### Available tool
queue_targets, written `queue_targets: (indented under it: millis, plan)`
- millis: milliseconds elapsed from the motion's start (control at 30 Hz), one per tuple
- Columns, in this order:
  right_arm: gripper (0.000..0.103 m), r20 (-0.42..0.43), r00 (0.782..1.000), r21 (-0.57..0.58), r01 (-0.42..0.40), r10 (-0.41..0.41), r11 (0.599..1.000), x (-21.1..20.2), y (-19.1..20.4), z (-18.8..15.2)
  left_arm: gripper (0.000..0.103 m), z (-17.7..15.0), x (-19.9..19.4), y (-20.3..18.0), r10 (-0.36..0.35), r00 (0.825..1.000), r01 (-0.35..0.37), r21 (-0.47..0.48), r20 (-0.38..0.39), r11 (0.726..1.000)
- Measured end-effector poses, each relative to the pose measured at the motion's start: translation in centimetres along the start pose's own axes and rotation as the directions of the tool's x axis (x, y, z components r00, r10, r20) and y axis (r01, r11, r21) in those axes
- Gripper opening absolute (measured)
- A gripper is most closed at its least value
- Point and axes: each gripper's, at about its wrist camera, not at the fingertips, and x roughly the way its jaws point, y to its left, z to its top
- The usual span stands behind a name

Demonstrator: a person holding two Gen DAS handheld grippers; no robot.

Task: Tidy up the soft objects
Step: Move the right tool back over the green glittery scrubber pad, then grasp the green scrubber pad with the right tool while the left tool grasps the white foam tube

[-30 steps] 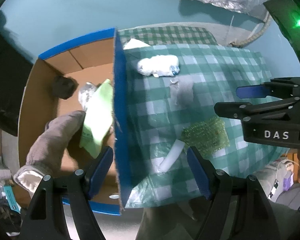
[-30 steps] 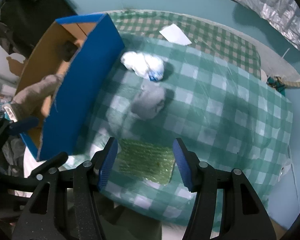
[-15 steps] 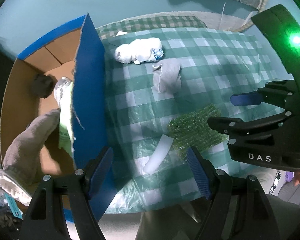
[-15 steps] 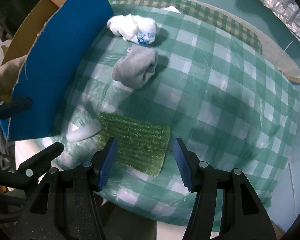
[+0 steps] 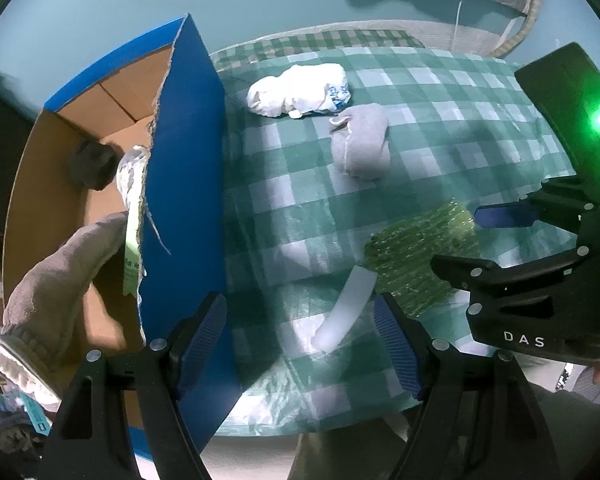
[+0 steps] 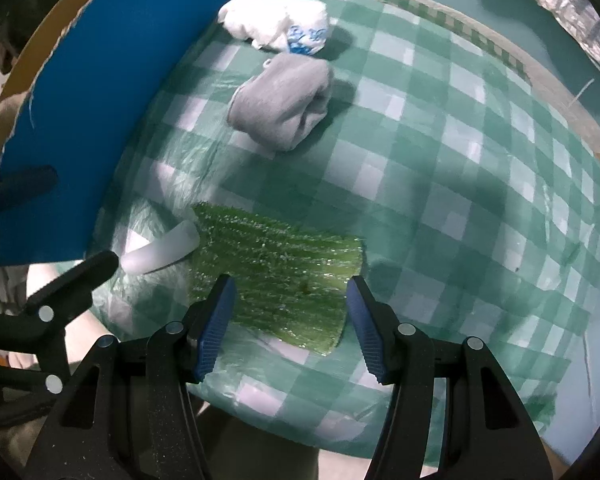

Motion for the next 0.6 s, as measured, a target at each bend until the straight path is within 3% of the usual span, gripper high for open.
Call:
queue_targets:
  millis: [300, 600]
  plan:
    - [0.058, -0.032, 0.996, -0.015, 0.078, -0.079, 0.997, 2.2, 0.7, -0.5, 0.080, -0.7, 0.2, 1.0, 0.010, 1.000, -0.010, 0.009, 0.005, 1.000]
    - [0.058, -0.035, 0.993, 0.104, 0.117, -0.114, 0.988, 2.5, -3.1, -1.4, 0.080, -1.5, 0.4, -0.3, -0.043, 0.999, 0.045, 0.052, -0.028, 0.998]
